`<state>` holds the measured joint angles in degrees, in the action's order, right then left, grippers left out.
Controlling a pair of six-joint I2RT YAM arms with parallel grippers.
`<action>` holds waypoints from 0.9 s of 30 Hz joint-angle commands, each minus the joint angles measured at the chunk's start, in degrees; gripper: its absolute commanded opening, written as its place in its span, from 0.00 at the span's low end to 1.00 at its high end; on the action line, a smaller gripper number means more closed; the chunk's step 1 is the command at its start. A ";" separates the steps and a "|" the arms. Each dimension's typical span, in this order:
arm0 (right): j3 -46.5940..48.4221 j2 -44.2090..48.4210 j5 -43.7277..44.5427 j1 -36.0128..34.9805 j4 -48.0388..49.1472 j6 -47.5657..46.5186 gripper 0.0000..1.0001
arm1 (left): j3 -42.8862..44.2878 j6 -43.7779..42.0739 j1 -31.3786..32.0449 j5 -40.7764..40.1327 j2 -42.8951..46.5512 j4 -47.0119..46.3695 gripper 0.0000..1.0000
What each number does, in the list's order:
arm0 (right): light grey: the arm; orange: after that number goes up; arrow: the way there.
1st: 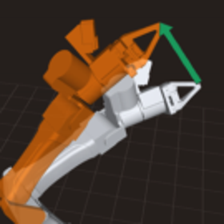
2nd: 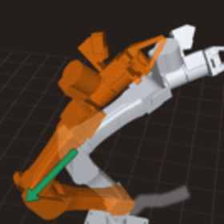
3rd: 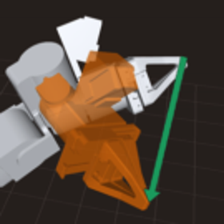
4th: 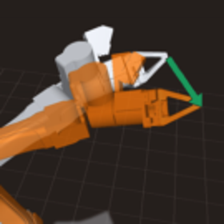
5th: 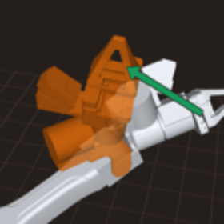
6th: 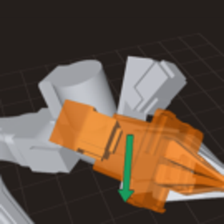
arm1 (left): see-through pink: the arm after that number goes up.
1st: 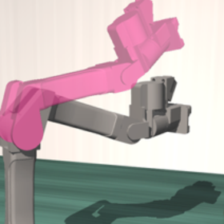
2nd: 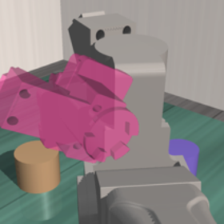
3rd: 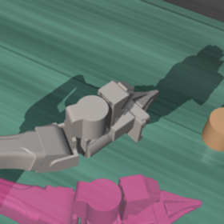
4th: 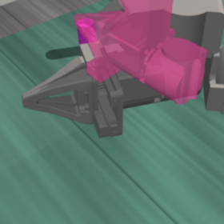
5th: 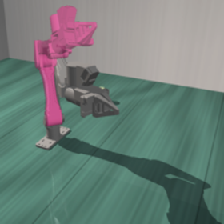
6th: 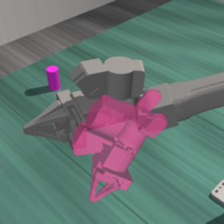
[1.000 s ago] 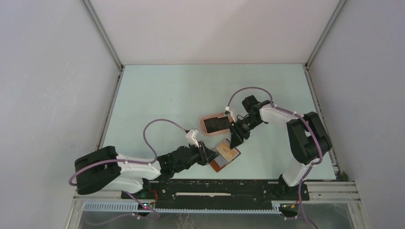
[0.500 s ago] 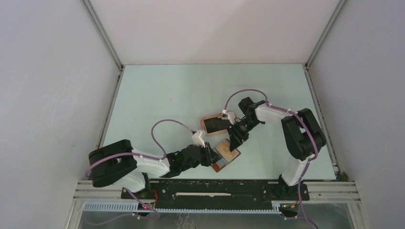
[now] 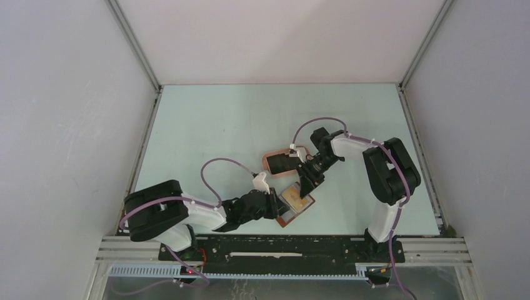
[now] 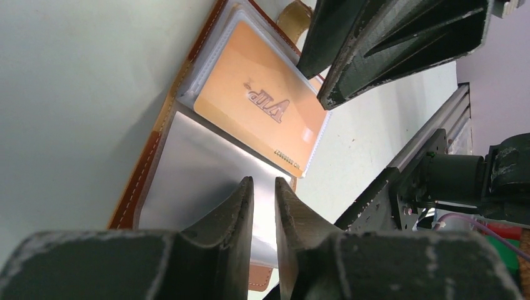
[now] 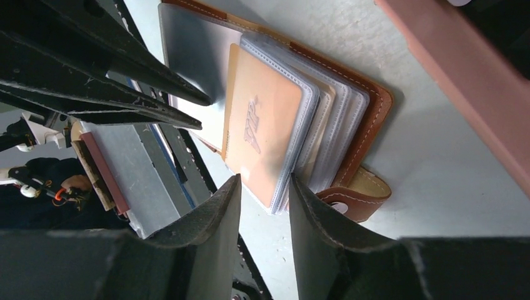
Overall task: Put the credit cards into the card holder
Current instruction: Turn over the card slot in the card holder.
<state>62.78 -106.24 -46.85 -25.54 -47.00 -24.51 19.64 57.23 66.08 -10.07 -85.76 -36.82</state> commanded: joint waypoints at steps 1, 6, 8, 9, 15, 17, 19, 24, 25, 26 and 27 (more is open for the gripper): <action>1.77 0.75 -2.51 -0.05 -1.73 0.05 0.42 | 1.94 1.10 -0.42 0.31 -0.92 -1.68 0.24; 1.90 1.16 -4.90 0.16 -2.36 -0.44 0.40 | 1.77 1.53 -0.76 1.15 -2.40 -3.66 0.24; 2.00 0.91 -5.31 0.24 -2.56 -0.40 0.39 | 1.52 1.88 -0.81 1.48 -2.93 -4.92 0.24; 2.07 0.73 -5.47 0.21 -2.69 -0.41 0.39 | 1.40 1.98 -0.94 1.65 -3.11 -5.46 0.24; 2.56 0.66 -8.76 0.78 -3.47 -0.44 0.37 | 0.32 2.32 -1.35 1.98 -3.28 -8.28 0.24; 2.60 0.68 -9.82 0.99 -3.69 -0.46 0.37 | -0.21 2.52 -1.47 2.13 -3.32 -9.45 0.24; 2.66 0.51 -10.30 1.10 -3.79 -0.45 0.36 | -0.89 2.91 -1.64 2.36 -3.57 -11.44 0.24; 2.87 0.02 -10.80 1.28 -3.84 -0.38 0.33 | -3.78 5.67 -2.89 4.38 -5.73 -20.71 0.28; 2.87 0.01 -10.84 1.28 -3.80 -0.30 0.32 | -4.44 6.46 -3.15 4.62 -6.45 -22.93 0.29; 2.91 -0.02 -10.96 1.33 -3.80 -0.26 0.31 | -5.15 7.41 -3.50 4.89 -7.29 -26.13 0.30; 2.95 -0.10 -11.05 1.36 -3.79 -0.18 0.31 | -5.86 8.50 -3.77 5.07 -8.06 -28.62 0.30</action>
<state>63.57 -106.26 -55.72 -24.45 -50.06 -24.56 16.95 61.80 63.51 -6.68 -91.29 -53.30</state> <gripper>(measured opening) 0.321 0.291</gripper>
